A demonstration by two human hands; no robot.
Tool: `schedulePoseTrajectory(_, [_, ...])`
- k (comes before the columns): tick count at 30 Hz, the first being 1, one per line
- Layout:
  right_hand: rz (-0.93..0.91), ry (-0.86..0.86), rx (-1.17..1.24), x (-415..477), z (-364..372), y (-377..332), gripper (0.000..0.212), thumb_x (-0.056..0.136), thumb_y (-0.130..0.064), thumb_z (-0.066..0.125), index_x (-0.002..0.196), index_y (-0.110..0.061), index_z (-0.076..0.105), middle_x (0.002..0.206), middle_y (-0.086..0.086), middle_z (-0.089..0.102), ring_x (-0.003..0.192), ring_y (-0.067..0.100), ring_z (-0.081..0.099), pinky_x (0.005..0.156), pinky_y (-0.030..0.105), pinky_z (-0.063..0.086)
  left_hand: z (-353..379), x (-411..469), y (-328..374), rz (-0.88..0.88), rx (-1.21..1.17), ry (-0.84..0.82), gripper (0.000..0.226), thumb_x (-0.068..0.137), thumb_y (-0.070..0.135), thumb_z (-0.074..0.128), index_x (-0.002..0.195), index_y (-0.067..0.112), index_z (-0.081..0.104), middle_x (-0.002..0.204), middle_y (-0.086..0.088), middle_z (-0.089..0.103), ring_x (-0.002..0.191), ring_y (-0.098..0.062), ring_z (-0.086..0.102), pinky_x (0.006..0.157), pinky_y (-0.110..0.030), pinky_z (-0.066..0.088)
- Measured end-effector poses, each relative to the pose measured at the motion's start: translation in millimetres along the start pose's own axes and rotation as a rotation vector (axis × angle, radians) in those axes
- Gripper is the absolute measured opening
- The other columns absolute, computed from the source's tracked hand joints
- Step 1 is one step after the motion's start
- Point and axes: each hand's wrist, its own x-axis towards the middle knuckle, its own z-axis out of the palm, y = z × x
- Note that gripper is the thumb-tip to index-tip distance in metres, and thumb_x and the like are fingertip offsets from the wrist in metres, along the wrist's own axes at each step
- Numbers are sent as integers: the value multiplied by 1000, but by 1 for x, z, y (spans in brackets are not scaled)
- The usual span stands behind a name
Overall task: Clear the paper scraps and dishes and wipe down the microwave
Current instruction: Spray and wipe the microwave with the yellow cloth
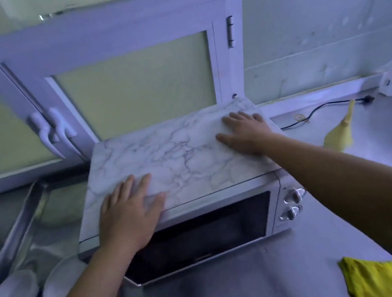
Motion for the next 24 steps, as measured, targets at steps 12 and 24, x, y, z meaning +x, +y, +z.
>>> schedulePoseTrajectory(12, [21,18,-126,118,-1,9,86,78,-82,18,122,-20,58,126,14,58,123,32,49,105,46,33,0,0,-1,-35,15,144,69,85,66,28,142,35,51,149,-3,49,137,-26,44,108,-47,32])
schedulePoseTrajectory(24, [160,-9,-108,56,-9,19,90,75,-81,22,137,-23,51,136,18,52,125,36,48,103,46,34,-2,15,-34,129,-116,112,71,81,68,28,142,39,47,154,4,41,142,-18,33,113,-41,24])
